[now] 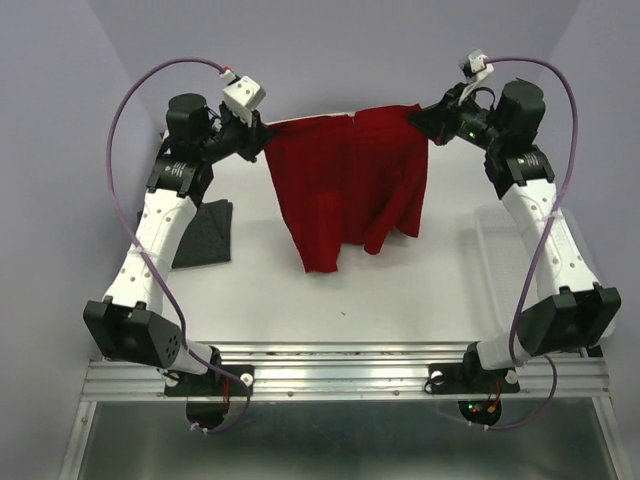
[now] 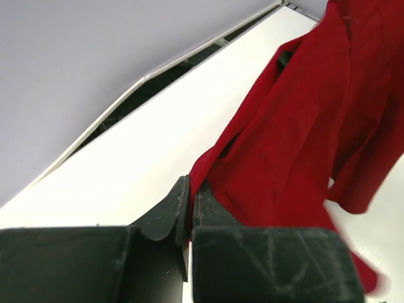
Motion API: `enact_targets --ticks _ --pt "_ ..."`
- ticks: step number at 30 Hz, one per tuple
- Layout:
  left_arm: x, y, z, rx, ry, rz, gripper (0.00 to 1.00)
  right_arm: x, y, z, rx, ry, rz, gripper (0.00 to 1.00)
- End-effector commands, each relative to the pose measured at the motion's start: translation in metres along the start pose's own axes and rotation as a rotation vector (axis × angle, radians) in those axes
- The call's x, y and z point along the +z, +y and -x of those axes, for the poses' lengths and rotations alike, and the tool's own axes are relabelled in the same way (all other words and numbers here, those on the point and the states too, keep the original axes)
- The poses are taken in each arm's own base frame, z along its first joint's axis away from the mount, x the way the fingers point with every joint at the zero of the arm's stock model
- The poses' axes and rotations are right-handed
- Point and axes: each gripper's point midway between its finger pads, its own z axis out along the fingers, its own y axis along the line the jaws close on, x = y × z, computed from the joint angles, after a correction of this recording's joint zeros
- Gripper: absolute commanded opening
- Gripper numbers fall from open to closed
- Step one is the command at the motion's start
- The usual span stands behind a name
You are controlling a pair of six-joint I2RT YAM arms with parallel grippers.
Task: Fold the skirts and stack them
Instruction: Flatten the skirt out
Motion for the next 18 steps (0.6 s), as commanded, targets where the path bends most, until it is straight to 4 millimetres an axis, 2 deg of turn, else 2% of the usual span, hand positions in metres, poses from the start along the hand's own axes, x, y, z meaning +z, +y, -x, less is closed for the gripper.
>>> enact_targets --ticks 1,2,3,5,6,7,8,11,12,16,18 --pt "-0.039 -0.015 0.063 0.122 -0.180 0.035 0.00 -0.032 0.016 0.041 -0.169 -0.102 -0.042 0.01" --pt "-0.043 -0.015 0.061 0.136 -0.180 0.041 0.00 -0.033 0.016 0.040 -0.177 -0.100 -0.046 0.01" --pt "-0.043 -0.016 0.050 0.138 -0.161 0.043 0.00 -0.034 0.017 0.038 -0.180 -0.094 -0.048 0.01" --pt "-0.057 -0.022 0.052 0.177 -0.175 0.056 0.00 -0.040 0.020 0.039 -0.200 -0.093 -0.052 0.01" --pt "-0.058 -0.023 0.041 0.198 -0.157 0.055 0.00 -0.041 0.022 0.036 -0.197 -0.082 -0.044 0.01" --pt "-0.070 -0.030 0.045 0.225 -0.176 0.059 0.00 -0.044 0.025 0.034 -0.198 -0.077 -0.035 0.01" --pt "-0.073 -0.033 0.034 0.237 -0.161 0.056 0.00 -0.049 0.032 0.030 -0.191 -0.064 -0.023 0.01" --pt "-0.098 -0.049 0.037 0.281 -0.197 0.054 0.00 -0.063 0.051 0.026 -0.166 -0.055 0.020 0.01" --pt "-0.101 -0.053 0.027 0.273 -0.184 0.048 0.00 -0.067 0.055 0.021 -0.148 -0.038 0.027 0.01" --pt "-0.136 -0.080 0.028 0.278 -0.216 0.028 0.00 -0.092 0.080 0.021 -0.123 -0.039 0.053 0.01" --pt "-0.145 -0.089 0.030 0.266 -0.229 0.013 0.00 -0.105 0.089 0.027 -0.129 -0.056 0.045 0.01"
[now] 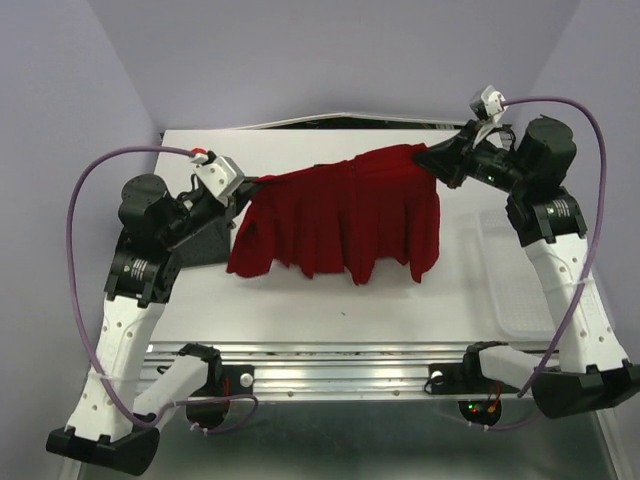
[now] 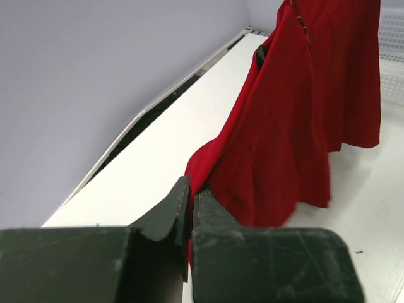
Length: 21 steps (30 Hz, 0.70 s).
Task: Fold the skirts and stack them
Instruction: Flatten the skirt out
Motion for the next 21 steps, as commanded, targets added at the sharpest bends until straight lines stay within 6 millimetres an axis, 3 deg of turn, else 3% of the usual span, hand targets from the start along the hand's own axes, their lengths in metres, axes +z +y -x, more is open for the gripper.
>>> enact_targets --ticks 1,3,6,7,9,10,12,13,14,15,16,17,18,19,20,21 --pt "-0.028 -0.006 0.028 0.051 -0.078 0.046 0.00 -0.031 0.013 0.028 -0.061 -0.073 -0.066 0.01" --pt "-0.029 -0.012 0.029 -0.009 -0.073 0.025 0.00 -0.031 0.009 0.023 -0.050 -0.054 -0.088 0.01" --pt "-0.015 -0.012 0.006 -0.081 -0.003 -0.008 0.00 -0.021 -0.009 -0.003 -0.031 0.009 -0.119 0.01" --pt "-0.004 -0.005 -0.011 -0.112 0.043 0.002 0.00 -0.011 -0.024 -0.029 0.008 0.061 -0.144 0.01" --pt "0.019 0.010 -0.049 -0.185 0.132 0.037 0.00 0.003 -0.044 -0.054 0.033 0.099 -0.173 0.01" --pt "0.028 0.014 -0.062 -0.212 0.162 0.040 0.00 0.017 -0.059 -0.087 0.085 0.162 -0.174 0.01" --pt "0.045 0.021 -0.085 -0.262 0.215 0.039 0.00 0.035 -0.076 -0.110 0.116 0.186 -0.175 0.01" --pt "0.064 0.030 -0.110 -0.301 0.261 0.044 0.00 0.043 -0.086 -0.121 0.142 0.198 -0.192 0.02" --pt "0.075 0.035 -0.122 -0.325 0.283 0.052 0.00 0.060 -0.106 -0.147 0.183 0.245 -0.205 0.04" --pt "0.096 0.050 -0.143 -0.373 0.319 0.087 0.07 0.069 -0.122 -0.156 0.201 0.257 -0.246 0.07" --pt "0.107 0.058 -0.151 -0.386 0.334 0.100 0.17 0.078 -0.136 -0.165 0.209 0.271 -0.271 0.16" --pt "0.122 0.075 -0.140 -0.371 0.312 0.120 0.36 0.097 -0.161 -0.179 0.221 0.295 -0.298 0.29" --pt "0.132 0.088 -0.146 -0.375 0.327 0.152 0.41 0.103 -0.178 -0.183 0.217 0.304 -0.345 0.54" --pt "0.144 0.099 -0.151 -0.381 0.343 0.165 0.47 0.111 -0.190 -0.184 0.212 0.302 -0.365 0.72" --pt "0.160 0.107 -0.181 -0.407 0.409 0.170 0.49 0.118 -0.201 -0.184 0.207 0.301 -0.384 0.83" --pt "0.171 0.131 -0.150 -0.379 0.355 0.200 0.52 0.120 -0.212 -0.184 0.213 0.309 -0.403 0.86"
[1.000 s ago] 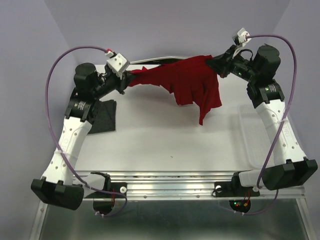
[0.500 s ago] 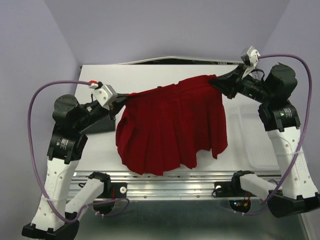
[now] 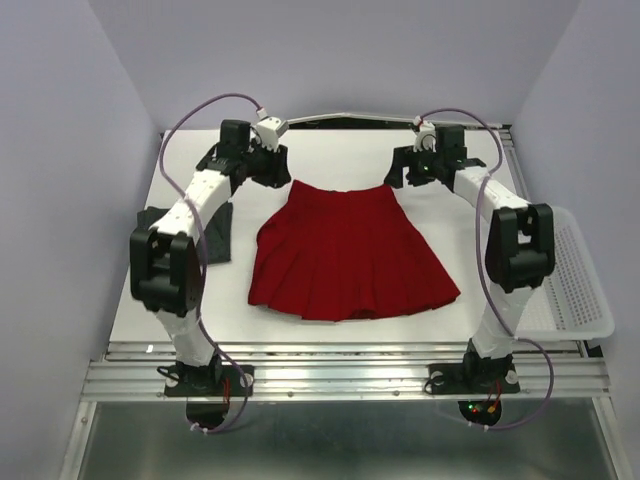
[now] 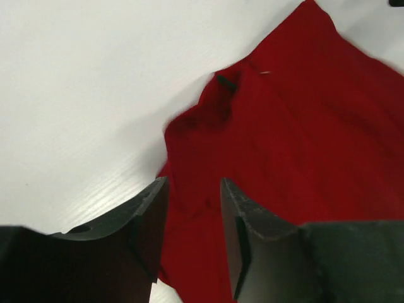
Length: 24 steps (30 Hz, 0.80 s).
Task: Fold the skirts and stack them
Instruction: Flatten the skirt out
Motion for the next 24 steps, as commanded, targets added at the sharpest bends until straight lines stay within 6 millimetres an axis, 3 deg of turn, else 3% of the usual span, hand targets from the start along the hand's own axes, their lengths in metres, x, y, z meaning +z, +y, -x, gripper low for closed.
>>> enact_targets --ticks 1,2,4,5,6,7,8,11,12,14,15,18,22,24 --pt "-0.007 0.042 0.102 0.024 -0.160 0.134 0.59 -0.004 -0.030 0.106 -0.091 -0.214 -0.135 0.87" --pt "0.000 0.051 0.114 0.024 -0.164 0.146 0.64 -0.001 -0.031 0.106 -0.082 -0.195 -0.132 0.87" --pt "0.002 0.061 0.104 0.012 -0.111 0.172 0.64 0.002 -0.025 0.110 -0.101 -0.188 -0.090 0.86" --pt "-0.001 0.061 0.104 0.030 -0.107 0.179 0.64 0.003 -0.022 0.106 -0.114 -0.174 -0.064 0.85" --pt "0.001 0.061 0.088 0.021 -0.078 0.180 0.64 0.004 -0.018 0.098 -0.112 -0.152 -0.037 0.81" --pt "-0.009 0.055 0.089 0.031 -0.091 0.177 0.64 0.008 -0.011 0.083 -0.107 -0.116 0.017 0.77" --pt "-0.006 0.052 0.063 0.014 -0.042 0.166 0.64 0.008 -0.008 0.074 -0.110 -0.093 0.042 0.75" --pt "-0.020 0.033 0.043 -0.003 -0.025 0.125 0.64 0.016 0.006 0.032 -0.090 0.023 0.139 0.68" --pt "-0.016 0.028 0.016 -0.034 0.027 0.121 0.64 0.017 0.007 0.022 -0.085 0.051 0.152 0.65" --pt "-0.021 0.022 -0.003 -0.075 0.061 0.147 0.64 0.021 0.018 -0.009 -0.082 0.142 0.195 0.63" --pt "-0.019 0.018 -0.027 -0.099 0.114 0.137 0.61 0.019 0.018 -0.021 -0.069 0.182 0.199 0.63" --pt "-0.022 0.025 -0.067 -0.160 0.190 0.190 0.59 0.021 0.027 -0.051 -0.056 0.257 0.215 0.62" --pt "-0.022 0.039 -0.110 -0.239 0.300 0.206 0.59 0.023 0.022 -0.088 -0.074 0.377 0.191 0.62" --pt "-0.024 0.041 -0.121 -0.255 0.340 0.195 0.62 0.024 0.015 -0.107 -0.082 0.435 0.180 0.62"
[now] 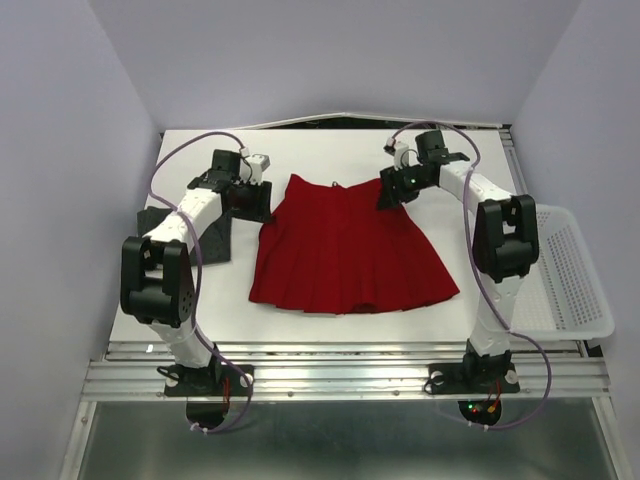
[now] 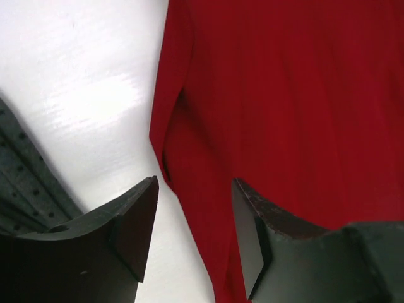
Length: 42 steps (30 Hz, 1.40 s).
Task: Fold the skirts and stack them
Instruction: Flatten the skirt out
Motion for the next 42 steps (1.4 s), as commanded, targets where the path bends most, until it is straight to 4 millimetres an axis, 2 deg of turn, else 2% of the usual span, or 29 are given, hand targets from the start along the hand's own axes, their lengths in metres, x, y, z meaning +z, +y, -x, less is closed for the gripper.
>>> enact_targets --ticks 1,4,6,14,18,23,26,27,28,29,30,33,35,36,37,38,40,41,42 --pt "-0.001 0.019 -0.015 -0.056 0.046 0.021 0.63 0.011 -0.009 -0.045 -0.024 0.157 -0.019 0.62" --pt "0.005 0.022 -0.023 -0.037 0.067 0.017 0.64 0.017 -0.025 -0.065 -0.036 0.218 -0.068 0.61" --pt "0.013 0.022 -0.031 -0.031 0.098 -0.003 0.61 0.019 -0.033 -0.074 -0.039 0.246 -0.101 0.61" --pt "0.041 0.028 -0.060 -0.039 0.202 -0.028 0.52 0.023 -0.043 -0.097 -0.024 0.312 -0.137 0.60" --pt "0.041 0.023 -0.084 -0.033 0.288 -0.068 0.55 0.022 -0.050 -0.100 -0.047 0.333 -0.165 0.60" --pt "0.031 0.000 -0.106 -0.007 0.347 -0.172 0.59 0.023 -0.052 -0.106 -0.045 0.349 -0.168 0.59" --pt "0.032 -0.011 -0.113 -0.022 0.365 -0.220 0.50 0.024 -0.046 -0.110 -0.052 0.354 -0.159 0.59" --pt "0.033 -0.016 -0.114 -0.037 0.370 -0.248 0.35 0.023 -0.046 -0.110 -0.054 0.353 -0.159 0.59" --pt "0.033 -0.018 -0.111 -0.038 0.369 -0.258 0.21 0.022 -0.045 -0.111 -0.056 0.353 -0.159 0.59" --pt "0.033 -0.017 -0.108 -0.037 0.367 -0.254 0.00 0.021 -0.044 -0.114 -0.057 0.359 -0.158 0.59" --pt "0.032 -0.013 -0.092 -0.028 0.340 -0.234 0.00 0.019 -0.044 -0.114 -0.061 0.360 -0.158 0.59" --pt "0.016 0.002 -0.075 -0.050 0.369 -0.109 0.00 0.013 -0.043 -0.117 -0.076 0.369 -0.172 0.57" --pt "-0.007 0.007 -0.057 -0.050 0.396 -0.029 0.00 0.008 -0.045 -0.117 -0.086 0.374 -0.194 0.56" --pt "-0.018 0.007 -0.036 -0.034 0.371 -0.003 0.00 0.005 -0.044 -0.119 -0.088 0.377 -0.201 0.55" --pt "-0.031 0.009 -0.038 -0.016 0.412 0.057 0.00 0.004 -0.045 -0.119 -0.086 0.378 -0.209 0.55" --pt "-0.038 0.010 -0.030 0.003 0.398 0.088 0.00 0.002 -0.046 -0.119 -0.083 0.381 -0.222 0.54" --pt "-0.049 0.010 -0.016 0.079 0.355 0.147 0.00 0.000 -0.045 -0.120 -0.081 0.383 -0.232 0.52" --pt "-0.054 -0.004 -0.014 0.130 0.351 0.116 0.00 -0.001 -0.045 -0.122 -0.079 0.385 -0.234 0.52" --pt "-0.055 -0.007 -0.013 0.167 0.350 0.113 0.00 -0.002 -0.045 -0.121 -0.080 0.384 -0.235 0.52"
